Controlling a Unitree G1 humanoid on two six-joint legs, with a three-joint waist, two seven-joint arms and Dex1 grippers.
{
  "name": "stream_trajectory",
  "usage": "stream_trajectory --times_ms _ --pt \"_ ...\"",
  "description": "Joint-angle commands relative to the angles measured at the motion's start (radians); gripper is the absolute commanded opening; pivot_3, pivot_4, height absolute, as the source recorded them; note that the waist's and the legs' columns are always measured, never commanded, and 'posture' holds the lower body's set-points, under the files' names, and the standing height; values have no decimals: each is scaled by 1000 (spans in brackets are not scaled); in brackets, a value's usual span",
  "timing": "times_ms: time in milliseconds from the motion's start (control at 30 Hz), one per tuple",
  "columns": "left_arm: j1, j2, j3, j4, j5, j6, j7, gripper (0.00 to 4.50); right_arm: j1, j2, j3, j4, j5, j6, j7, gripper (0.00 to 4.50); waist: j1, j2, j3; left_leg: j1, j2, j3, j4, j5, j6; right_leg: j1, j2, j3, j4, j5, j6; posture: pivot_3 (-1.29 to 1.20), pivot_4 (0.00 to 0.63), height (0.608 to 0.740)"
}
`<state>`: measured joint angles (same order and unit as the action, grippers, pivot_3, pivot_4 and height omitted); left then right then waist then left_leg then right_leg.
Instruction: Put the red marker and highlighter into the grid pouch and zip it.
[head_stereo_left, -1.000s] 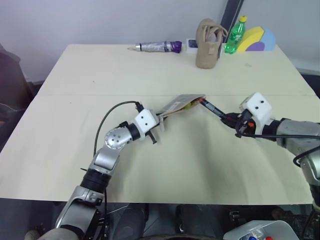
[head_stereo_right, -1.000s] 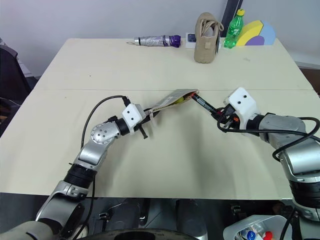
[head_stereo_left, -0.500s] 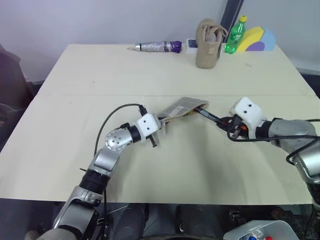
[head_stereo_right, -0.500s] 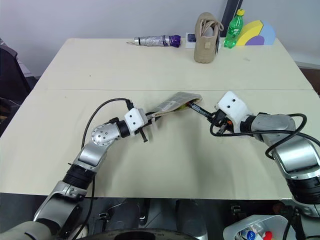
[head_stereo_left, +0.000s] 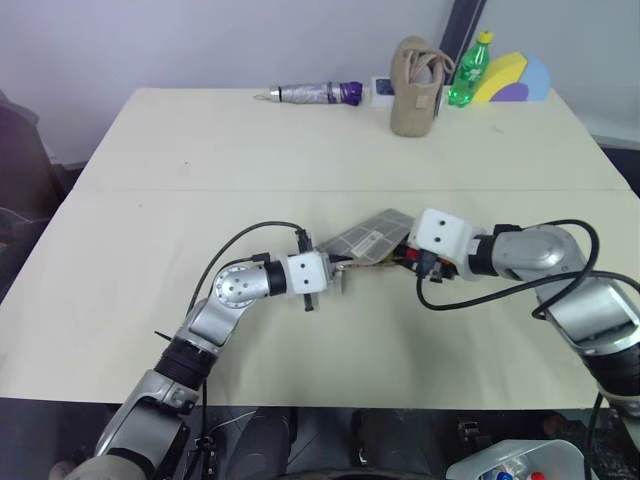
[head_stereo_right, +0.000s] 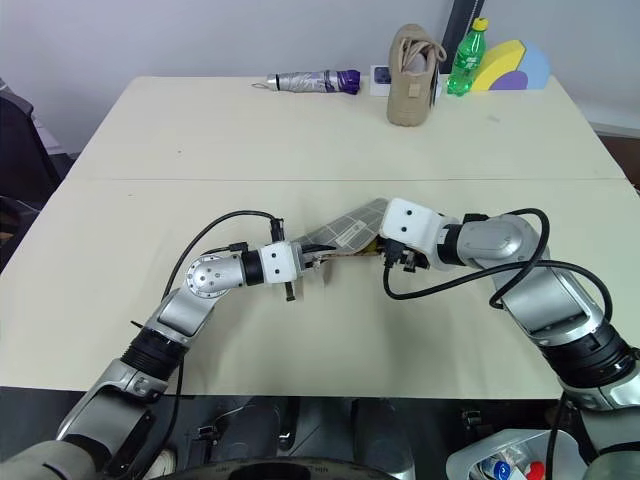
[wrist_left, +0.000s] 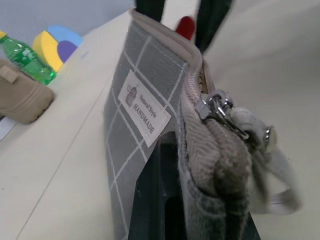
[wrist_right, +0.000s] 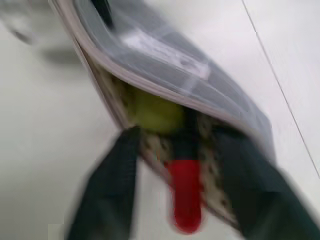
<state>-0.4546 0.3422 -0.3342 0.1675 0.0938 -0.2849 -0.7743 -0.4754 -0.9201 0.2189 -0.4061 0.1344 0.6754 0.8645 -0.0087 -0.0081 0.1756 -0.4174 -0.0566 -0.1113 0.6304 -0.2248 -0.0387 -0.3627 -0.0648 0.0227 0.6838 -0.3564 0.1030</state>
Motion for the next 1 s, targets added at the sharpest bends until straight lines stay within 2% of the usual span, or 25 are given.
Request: stream_trajectory --times_ms 33,200,267,333,567,833,933,1000 --pt "11 -22 52 -48 -62 58 30 0 -14 -16 -128 -34 42 6 6 4439 -1 0 0 0 0 0 0 0 0 0 0 0 0 0 0 0 150 740" --pt "-4 -88 137 -65 -158 217 103 0 -8 -1 -257 -24 130 29 18 4439 -3 0 0 0 0 -1 0 0 0 0 0 0 0 0 0 0 150 740" --pt "-25 -134 187 -73 -215 298 150 0 -20 28 -288 -22 175 62 6 4439 -4 0 0 0 0 0 0 0 0 0 0 -1 0 0 0 0 150 740" --pt "-57 -197 244 -88 -298 391 201 0 -28 103 -299 -44 236 110 -32 4439 -6 0 0 0 0 0 0 0 0 -1 1 -1 1 0 0 0 150 740" --pt "-82 -295 304 -152 -431 557 259 0 -59 391 -221 -42 266 236 -257 4439 -6 0 0 -1 0 0 1 0 0 -2 0 0 2 0 0 0 150 740" --pt "-64 -302 289 -193 -445 593 271 0 -84 507 -155 -19 280 243 -327 4439 -4 0 0 -2 0 0 0 1 -1 -3 1 0 2 0 0 0 150 740" --pt "-58 -298 292 -197 -444 592 275 0 -92 520 -154 -23 302 261 -325 3568 -5 0 0 -2 0 0 0 1 -1 -3 1 0 2 0 0 0 150 740" --pt "-54 -293 292 -199 -440 587 276 0 -100 518 -160 -17 304 270 -332 2566 -5 0 0 -2 0 0 0 1 -1 -4 1 0 2 0 0 0 150 740"
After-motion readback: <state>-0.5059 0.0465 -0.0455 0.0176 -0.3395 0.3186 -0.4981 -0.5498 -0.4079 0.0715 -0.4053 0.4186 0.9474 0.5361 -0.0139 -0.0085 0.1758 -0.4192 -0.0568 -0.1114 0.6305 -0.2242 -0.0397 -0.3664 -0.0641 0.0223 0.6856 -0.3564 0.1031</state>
